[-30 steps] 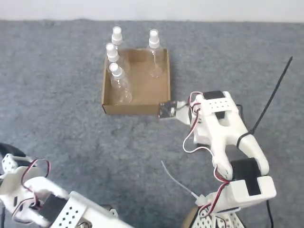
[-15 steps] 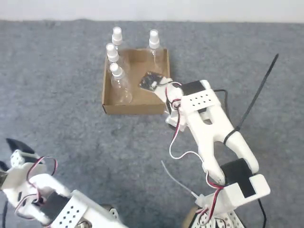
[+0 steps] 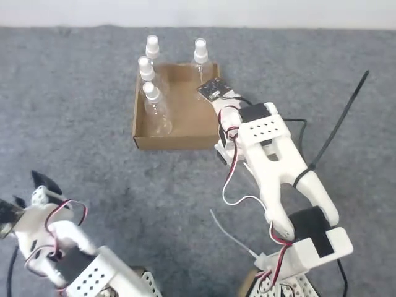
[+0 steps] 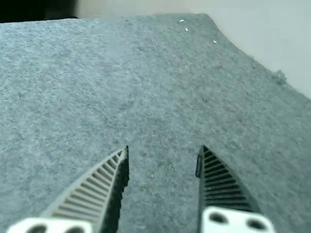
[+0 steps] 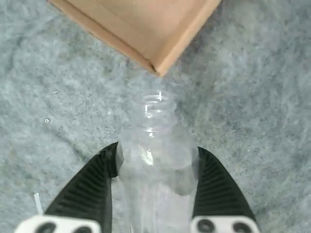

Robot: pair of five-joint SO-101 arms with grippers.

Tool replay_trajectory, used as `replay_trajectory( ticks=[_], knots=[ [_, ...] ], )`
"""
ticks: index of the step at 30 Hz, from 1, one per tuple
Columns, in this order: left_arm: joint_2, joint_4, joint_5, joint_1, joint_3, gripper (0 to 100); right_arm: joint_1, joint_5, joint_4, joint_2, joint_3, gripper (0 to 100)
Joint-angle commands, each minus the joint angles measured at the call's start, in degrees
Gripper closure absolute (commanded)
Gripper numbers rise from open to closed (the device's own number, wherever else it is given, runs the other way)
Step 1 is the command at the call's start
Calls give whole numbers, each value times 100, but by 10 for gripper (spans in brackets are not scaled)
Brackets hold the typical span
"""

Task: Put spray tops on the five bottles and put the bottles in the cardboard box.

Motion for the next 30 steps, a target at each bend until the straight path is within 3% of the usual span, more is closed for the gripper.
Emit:
replay_trajectory(
  ticks=[1, 7, 13, 22, 25, 30],
  knots=[
    [44, 149, -62, 193, -31, 790, 92, -105, -75, -400, -360, 934],
    [35, 158, -62, 220, -31, 791, 251, -105, -13, -497, -360, 993],
    [35, 141, -62, 220, -31, 792, 532, -105, 4, -1235, 105, 991],
    [35, 158, -62, 229, -514, 793, 708, -123, -998, -2712, 1503, 991],
    [35, 158, -62, 237, -831, 791, 954, -440, -1051, -2809, 1538, 991],
    [35, 325, -545, 976, -1341, 790, 1376, -651, -1059, -2862, 1521, 991]
  ],
)
